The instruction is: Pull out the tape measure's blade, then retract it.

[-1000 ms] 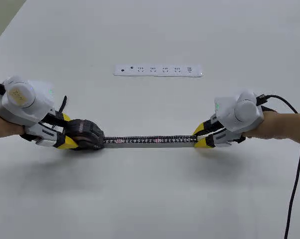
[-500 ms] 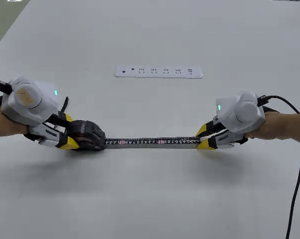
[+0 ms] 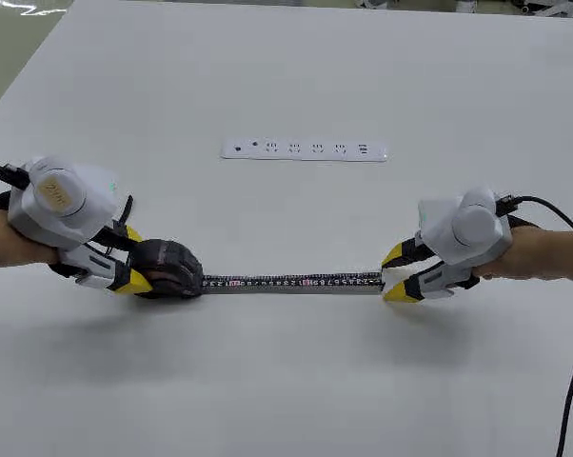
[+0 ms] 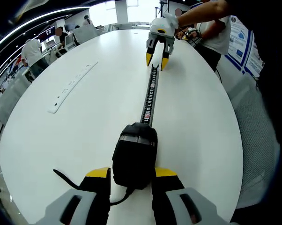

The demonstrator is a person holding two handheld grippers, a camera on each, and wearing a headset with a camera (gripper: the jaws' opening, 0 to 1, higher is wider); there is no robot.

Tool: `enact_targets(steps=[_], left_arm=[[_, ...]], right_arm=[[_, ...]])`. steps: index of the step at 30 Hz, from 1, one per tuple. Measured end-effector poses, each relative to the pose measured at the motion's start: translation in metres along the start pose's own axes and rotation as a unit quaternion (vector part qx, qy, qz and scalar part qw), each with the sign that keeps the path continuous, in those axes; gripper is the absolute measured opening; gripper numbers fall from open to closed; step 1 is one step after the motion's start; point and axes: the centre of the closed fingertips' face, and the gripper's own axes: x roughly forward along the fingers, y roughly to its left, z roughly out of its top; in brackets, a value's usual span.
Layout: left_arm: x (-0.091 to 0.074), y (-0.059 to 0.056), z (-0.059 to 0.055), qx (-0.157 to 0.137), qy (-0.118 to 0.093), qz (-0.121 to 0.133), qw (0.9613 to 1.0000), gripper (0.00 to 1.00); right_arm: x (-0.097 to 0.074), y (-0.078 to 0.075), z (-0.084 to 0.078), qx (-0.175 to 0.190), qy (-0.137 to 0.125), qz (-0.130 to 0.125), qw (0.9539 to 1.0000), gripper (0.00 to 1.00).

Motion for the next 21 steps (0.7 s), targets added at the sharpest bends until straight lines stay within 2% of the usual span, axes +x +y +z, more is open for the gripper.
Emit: enact_targets(steps=[7, 14, 21], left_arm=[[-0.015, 0.006, -0.003, -0.018, -0.007, 0.018, 0.9996, 0.37], [-0.024, -0.002, -0.006, -0.039, -0.013, 0.026, 0.9988, 0.51], [-0.034, -0.014, -0.002, -0.052, -0.035, 0.044, 0.9971, 0.61]], right_arm=[[-0.008, -0.003, 0.001, 0.013, -0.002, -0.017, 0.9998, 0.37], [-0.018, -0.001, 0.009, 0.017, -0.015, -0.033, 0.9992, 0.48], [-0.033, 0.008, 0.011, 0.038, -0.031, -0.05, 0.9975, 0.6]])
